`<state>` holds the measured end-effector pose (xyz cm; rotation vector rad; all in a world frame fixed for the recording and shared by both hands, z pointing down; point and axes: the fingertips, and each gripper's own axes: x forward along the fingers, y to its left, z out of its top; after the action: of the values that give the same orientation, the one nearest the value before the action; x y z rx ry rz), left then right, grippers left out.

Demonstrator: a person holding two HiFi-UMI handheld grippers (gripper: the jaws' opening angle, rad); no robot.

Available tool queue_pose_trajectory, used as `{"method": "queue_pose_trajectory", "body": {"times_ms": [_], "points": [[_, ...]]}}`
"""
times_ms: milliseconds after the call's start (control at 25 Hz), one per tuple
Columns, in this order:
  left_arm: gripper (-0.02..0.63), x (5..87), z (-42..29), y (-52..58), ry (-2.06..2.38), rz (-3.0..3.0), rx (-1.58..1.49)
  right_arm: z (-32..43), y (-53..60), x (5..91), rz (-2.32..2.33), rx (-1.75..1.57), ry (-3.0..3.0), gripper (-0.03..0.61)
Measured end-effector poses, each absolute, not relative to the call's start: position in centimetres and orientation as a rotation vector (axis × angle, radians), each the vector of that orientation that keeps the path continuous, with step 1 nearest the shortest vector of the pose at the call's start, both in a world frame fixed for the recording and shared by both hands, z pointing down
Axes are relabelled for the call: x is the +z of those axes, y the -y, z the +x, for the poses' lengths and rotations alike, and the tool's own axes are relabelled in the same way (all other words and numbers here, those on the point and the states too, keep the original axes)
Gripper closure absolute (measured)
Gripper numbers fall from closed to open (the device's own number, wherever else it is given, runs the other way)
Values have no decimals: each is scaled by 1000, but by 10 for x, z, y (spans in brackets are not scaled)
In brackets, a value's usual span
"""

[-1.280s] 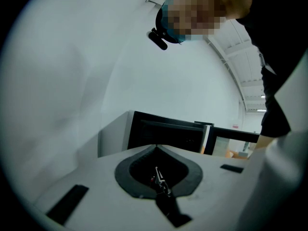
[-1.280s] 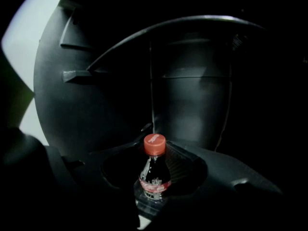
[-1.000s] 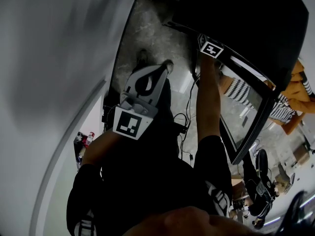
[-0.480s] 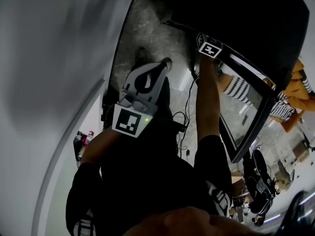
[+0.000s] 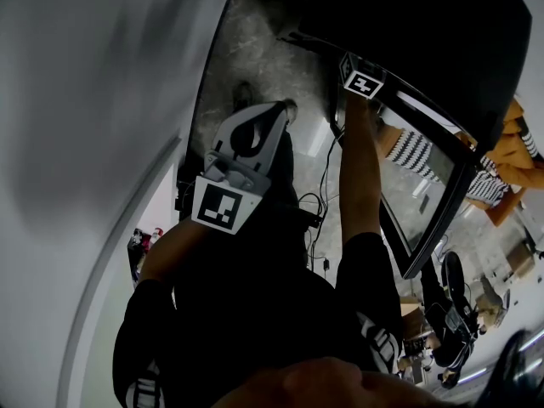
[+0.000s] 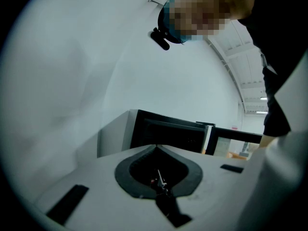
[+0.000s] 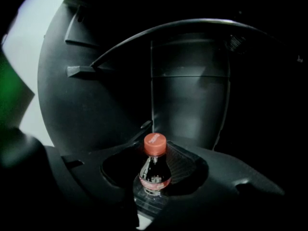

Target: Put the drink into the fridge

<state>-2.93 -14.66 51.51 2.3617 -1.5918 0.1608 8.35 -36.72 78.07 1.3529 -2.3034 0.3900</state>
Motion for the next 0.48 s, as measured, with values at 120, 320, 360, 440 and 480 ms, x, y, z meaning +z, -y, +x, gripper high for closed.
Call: {"method": "queue_pose_trajectory", "body": {"times_ms": [120,320,360,440,480], "points": [[609,516,-37,138,1593,2371,151,78,362,781,1358,366,2292,443],[609,516,-43,130,1598,2355,155,79,360,771,1375,342,2281,410],[609,515,-44,128,1601,2354,155,80,357,772,1376,350,2278,398],[609,512,-47,126,1606,2361,155,81,353,769,1383,350,2272,385],[609,510,-48,126,1608,2364,151,82,352,765,1388,344,2274,380]]}}
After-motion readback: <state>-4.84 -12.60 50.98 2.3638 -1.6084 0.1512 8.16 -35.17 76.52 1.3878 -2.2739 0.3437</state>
